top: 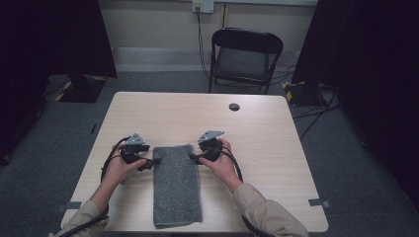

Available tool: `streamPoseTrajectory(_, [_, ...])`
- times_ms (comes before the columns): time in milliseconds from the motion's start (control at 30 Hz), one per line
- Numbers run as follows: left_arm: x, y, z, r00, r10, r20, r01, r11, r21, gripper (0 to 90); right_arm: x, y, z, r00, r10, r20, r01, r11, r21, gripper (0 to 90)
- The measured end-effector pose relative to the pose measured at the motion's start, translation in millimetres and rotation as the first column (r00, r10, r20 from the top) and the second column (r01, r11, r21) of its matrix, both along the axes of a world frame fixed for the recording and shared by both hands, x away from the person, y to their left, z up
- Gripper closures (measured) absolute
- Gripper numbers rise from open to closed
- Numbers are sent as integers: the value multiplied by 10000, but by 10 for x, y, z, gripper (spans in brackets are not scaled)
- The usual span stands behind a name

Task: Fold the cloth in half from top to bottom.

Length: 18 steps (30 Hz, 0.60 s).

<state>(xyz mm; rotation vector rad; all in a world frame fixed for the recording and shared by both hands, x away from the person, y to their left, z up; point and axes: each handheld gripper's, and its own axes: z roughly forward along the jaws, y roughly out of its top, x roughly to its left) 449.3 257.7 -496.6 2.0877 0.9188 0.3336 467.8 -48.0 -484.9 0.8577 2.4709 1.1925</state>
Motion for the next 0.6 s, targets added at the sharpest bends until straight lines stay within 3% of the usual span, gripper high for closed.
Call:
streamPoseTrajectory(133, [49,21,10,9996,280,-67,-280,9995,-144,187,72,40,1,9998,-129,124,130,9999,-74,414])
streamPoseTrajectory(233, [75,40,3,9987,505,42,-505,9987,23,254,144,84,-10,9998,-161,79,162,9998,-152,435])
streamPoseTrajectory(300, [90,47,-11,9990,437,8,-437,9989,-169,375,187,114,-23,9998,-162,144,167,9995,-287,457])
streamPoseTrajectory(367, [101,42,-27,9993,351,99,-354,9990,261,408,228,148,-40,9999,-66,107,69,9996,-286,476])
streamPoseTrajectory(433, [108,47,-24,9991,417,110,-419,9989,190,511,253,177,-52,9998,-57,180,65,9990,-437,500])
streamPoseTrajectory(600, [128,54,-18,9999,-47,99,45,9997,231,668,299,249,-97,9998,166,65,-162,9984,-550,525])
